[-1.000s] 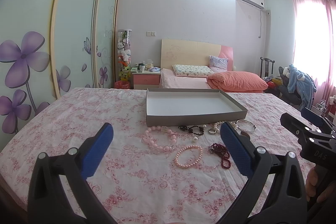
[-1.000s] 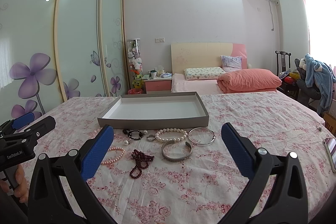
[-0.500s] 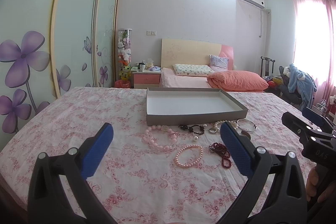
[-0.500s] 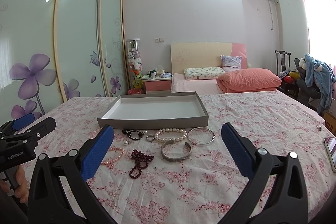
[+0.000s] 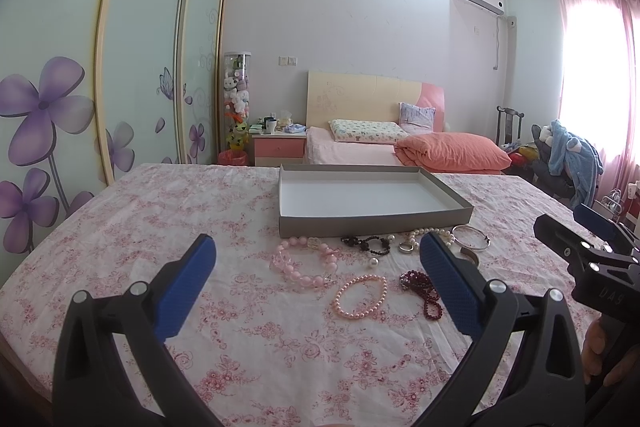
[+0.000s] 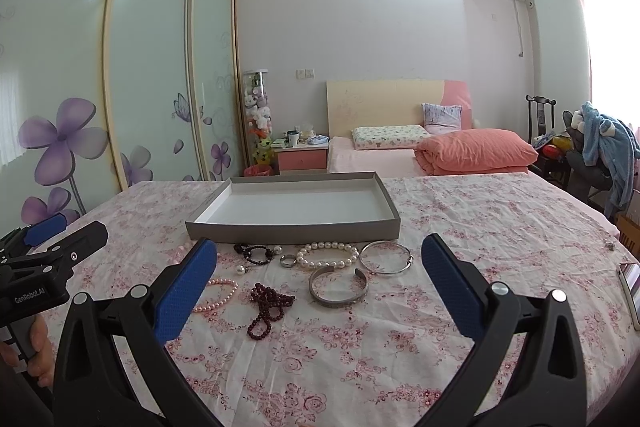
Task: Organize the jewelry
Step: 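Move left tool to pink crystal bracelet while right tool moves over silver bangle, then grasp and lift pink crystal bracelet with left tool while right tool grasps silver bangle, then carry both bracelets into the gray tray and open both tools, then grasp pink pearl bracelet with left tool while right tool moves over silver cuff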
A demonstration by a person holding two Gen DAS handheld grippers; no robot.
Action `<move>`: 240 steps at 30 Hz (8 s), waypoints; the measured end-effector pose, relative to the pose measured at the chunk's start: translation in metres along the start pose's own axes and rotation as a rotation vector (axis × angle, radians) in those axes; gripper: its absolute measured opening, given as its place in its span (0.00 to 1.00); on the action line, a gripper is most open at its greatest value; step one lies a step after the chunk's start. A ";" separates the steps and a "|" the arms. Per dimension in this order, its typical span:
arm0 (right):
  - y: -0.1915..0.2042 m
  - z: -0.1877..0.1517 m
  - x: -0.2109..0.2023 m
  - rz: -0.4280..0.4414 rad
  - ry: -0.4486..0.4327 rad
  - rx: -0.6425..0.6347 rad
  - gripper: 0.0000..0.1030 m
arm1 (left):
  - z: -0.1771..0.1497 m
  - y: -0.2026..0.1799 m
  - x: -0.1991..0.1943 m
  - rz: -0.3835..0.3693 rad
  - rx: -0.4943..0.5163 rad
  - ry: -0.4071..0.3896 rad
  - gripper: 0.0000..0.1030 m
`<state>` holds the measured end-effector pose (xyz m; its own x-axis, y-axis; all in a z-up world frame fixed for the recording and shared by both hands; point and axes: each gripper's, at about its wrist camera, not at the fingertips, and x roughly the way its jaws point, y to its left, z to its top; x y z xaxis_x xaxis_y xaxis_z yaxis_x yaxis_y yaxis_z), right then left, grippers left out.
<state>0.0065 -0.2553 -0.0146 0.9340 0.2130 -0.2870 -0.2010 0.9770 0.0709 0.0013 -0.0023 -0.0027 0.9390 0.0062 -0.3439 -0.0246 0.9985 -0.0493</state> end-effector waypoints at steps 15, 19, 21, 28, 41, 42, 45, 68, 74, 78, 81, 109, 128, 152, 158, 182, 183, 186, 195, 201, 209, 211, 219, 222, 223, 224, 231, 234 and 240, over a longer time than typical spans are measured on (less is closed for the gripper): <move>-0.066 0.007 0.113 -0.119 0.348 0.054 0.90 | 0.001 0.030 0.080 -0.005 -0.032 0.308 0.96; -0.079 -0.001 0.151 -0.121 0.449 0.077 0.84 | -0.002 0.036 0.106 -0.002 -0.019 0.372 0.96; -0.083 -0.005 0.167 -0.116 0.497 0.091 0.84 | -0.003 0.036 0.115 0.005 -0.007 0.390 0.96; -0.072 -0.011 0.191 -0.133 0.575 0.053 0.84 | -0.006 0.035 0.140 0.015 0.028 0.453 0.96; -0.067 -0.015 0.206 -0.140 0.620 0.043 0.84 | -0.005 0.049 0.162 0.022 -0.020 0.500 0.96; -0.067 -0.015 0.206 -0.138 0.616 0.041 0.83 | -0.005 0.050 0.163 0.023 -0.024 0.502 0.96; -0.067 -0.012 0.209 -0.127 0.604 0.035 0.71 | -0.005 0.053 0.167 0.029 -0.033 0.509 0.96; -0.092 -0.012 0.203 -0.176 0.598 0.077 0.69 | -0.012 0.052 0.208 0.055 -0.001 0.595 0.49; -0.092 -0.012 0.203 -0.176 0.598 0.078 0.69 | -0.012 0.045 0.203 0.047 0.004 0.601 0.43; -0.092 -0.013 0.203 -0.176 0.598 0.077 0.69 | -0.013 0.039 0.203 0.054 0.026 0.592 0.35; -0.092 -0.013 0.203 -0.173 0.597 0.075 0.68 | -0.012 0.038 0.203 0.048 0.015 0.589 0.23; -0.084 -0.007 0.167 -0.116 0.512 0.102 0.67 | 0.025 0.033 0.153 -0.066 -0.013 0.423 0.23; -0.038 0.031 0.140 0.003 0.337 0.040 0.67 | 0.051 0.011 0.130 -0.133 0.024 0.315 0.23; -0.027 0.089 0.188 -0.003 0.096 0.024 0.68 | 0.120 -0.014 0.202 -0.096 0.017 0.189 0.23; -0.039 0.083 0.232 -0.015 0.169 0.037 0.68 | 0.117 -0.014 0.242 -0.086 0.010 0.230 0.23; -0.041 0.060 0.271 -0.022 0.360 0.011 0.79 | 0.098 0.000 0.293 -0.035 -0.019 0.307 0.30; -0.041 0.060 0.268 -0.022 0.359 0.010 0.79 | 0.097 0.001 0.291 -0.032 -0.021 0.308 0.30; -0.042 0.060 0.257 -0.019 0.353 0.011 0.79 | 0.094 0.008 0.280 -0.026 -0.028 0.308 0.32; -0.042 0.048 0.210 -0.005 0.356 0.021 0.79 | 0.075 0.022 0.236 -0.017 -0.030 0.317 0.35; -0.039 0.024 0.178 0.001 0.407 0.042 0.79 | 0.054 0.027 0.203 -0.028 -0.033 0.335 0.38; -0.031 -0.013 0.160 0.004 0.518 0.054 0.79 | 0.023 0.025 0.176 -0.048 -0.013 0.381 0.43; -0.028 -0.017 0.159 -0.002 0.530 0.053 0.79 | 0.017 0.023 0.172 -0.054 -0.008 0.392 0.45; -0.016 -0.025 0.169 -0.038 0.588 0.025 0.79 | 0.001 0.014 0.165 -0.073 0.015 0.427 0.46; -0.014 -0.027 0.174 -0.052 0.610 0.014 0.79 | -0.002 0.012 0.166 -0.077 0.020 0.437 0.47; -0.012 -0.027 0.175 -0.060 0.612 0.004 0.79 | -0.003 0.011 0.167 -0.078 0.024 0.441 0.47; -0.012 -0.027 0.176 -0.061 0.613 -0.001 0.78 | -0.003 0.011 0.167 -0.079 0.026 0.443 0.47; -0.021 -0.025 0.173 -0.068 0.604 -0.007 0.65 | -0.007 0.002 0.167 -0.115 0.063 0.467 0.47; -0.034 -0.025 0.175 -0.103 0.600 0.018 0.65 | -0.011 -0.005 0.166 -0.143 0.092 0.482 0.47; -0.046 -0.025 0.175 -0.122 0.599 0.040 0.65 | -0.022 -0.017 0.167 -0.181 0.147 0.518 0.47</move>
<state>0.1720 -0.2624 -0.0915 0.6189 0.0790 -0.7815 -0.0813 0.9960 0.0363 0.1507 -0.0198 -0.0796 0.6319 -0.1564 -0.7591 0.2042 0.9784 -0.0316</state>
